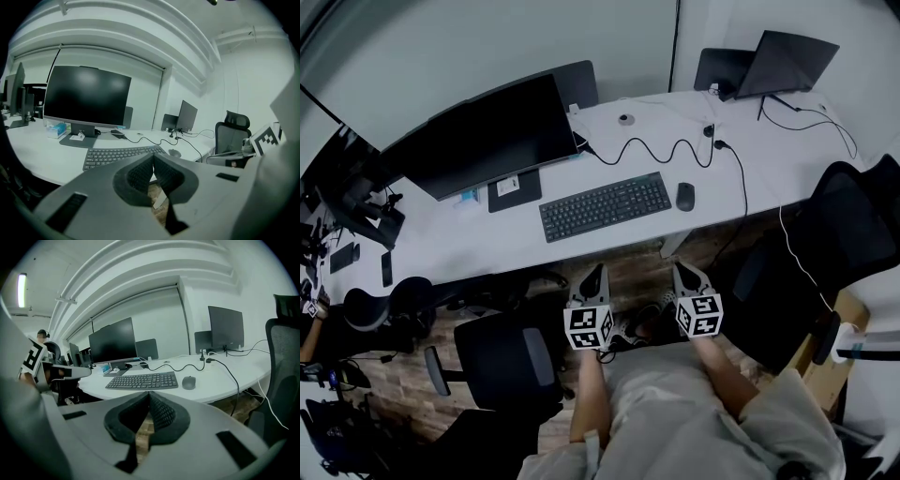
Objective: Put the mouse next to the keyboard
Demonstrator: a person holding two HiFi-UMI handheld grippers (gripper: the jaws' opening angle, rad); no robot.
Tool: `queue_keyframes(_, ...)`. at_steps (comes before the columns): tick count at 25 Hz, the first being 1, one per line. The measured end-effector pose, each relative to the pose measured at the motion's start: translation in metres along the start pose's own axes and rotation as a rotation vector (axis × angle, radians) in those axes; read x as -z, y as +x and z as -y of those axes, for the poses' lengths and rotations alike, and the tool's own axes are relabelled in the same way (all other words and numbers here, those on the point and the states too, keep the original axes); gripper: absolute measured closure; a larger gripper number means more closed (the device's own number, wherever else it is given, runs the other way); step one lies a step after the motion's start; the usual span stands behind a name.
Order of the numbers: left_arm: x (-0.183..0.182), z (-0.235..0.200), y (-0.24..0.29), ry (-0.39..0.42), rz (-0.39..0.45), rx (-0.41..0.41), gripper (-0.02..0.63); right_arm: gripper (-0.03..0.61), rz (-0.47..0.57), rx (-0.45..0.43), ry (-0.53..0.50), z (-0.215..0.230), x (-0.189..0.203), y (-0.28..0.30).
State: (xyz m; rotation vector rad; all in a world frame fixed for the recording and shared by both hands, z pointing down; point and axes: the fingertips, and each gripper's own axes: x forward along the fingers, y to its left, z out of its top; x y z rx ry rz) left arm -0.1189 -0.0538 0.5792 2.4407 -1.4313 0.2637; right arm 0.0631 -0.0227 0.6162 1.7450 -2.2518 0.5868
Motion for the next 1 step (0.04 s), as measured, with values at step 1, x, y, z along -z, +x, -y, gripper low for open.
queue_keyframes(1, 0.0001, 0.0006, 0.0011, 0.0, 0.0, 0.0, 0.591, 0.577, -0.001, -0.004, -0.002, -0.0002, 0.0006, 0.0003)
